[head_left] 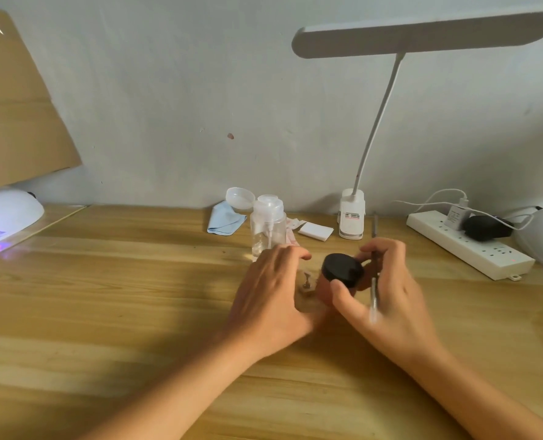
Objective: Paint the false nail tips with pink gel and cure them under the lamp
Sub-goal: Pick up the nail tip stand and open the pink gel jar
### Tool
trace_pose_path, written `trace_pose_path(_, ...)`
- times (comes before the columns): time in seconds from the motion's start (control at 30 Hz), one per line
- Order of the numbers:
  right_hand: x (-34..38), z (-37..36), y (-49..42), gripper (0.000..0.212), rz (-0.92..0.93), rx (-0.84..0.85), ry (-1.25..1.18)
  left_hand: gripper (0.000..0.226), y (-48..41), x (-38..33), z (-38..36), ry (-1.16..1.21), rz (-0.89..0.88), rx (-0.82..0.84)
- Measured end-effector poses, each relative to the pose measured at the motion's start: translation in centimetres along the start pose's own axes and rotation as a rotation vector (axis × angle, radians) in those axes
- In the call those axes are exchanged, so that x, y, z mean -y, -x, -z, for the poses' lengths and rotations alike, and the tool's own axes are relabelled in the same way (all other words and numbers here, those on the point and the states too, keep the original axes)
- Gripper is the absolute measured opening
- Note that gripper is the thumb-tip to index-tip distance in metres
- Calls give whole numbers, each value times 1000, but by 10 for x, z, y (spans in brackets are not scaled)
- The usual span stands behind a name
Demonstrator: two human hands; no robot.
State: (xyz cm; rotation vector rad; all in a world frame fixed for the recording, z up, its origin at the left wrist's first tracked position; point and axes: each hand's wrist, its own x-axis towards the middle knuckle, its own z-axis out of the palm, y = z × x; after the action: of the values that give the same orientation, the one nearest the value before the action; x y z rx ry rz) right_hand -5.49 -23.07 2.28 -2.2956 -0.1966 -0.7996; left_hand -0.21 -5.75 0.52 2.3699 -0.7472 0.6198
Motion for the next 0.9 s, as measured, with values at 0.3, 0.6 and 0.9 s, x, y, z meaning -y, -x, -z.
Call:
trace_pose_path(0.3, -5, -3, 1, 57, -75, -70, -28, 59, 0, 6, -3, 1, 69, 54)
trace_pose_path(0.6, -7, -4, -2, 55, -130, 9, -21, 28, -10, 14, -2, -31, 224, 17)
trace_pose_path(0.9, -12, -6, -2, 55, -64, 17, -91, 59, 0, -12, -6, 151, -66, 73)
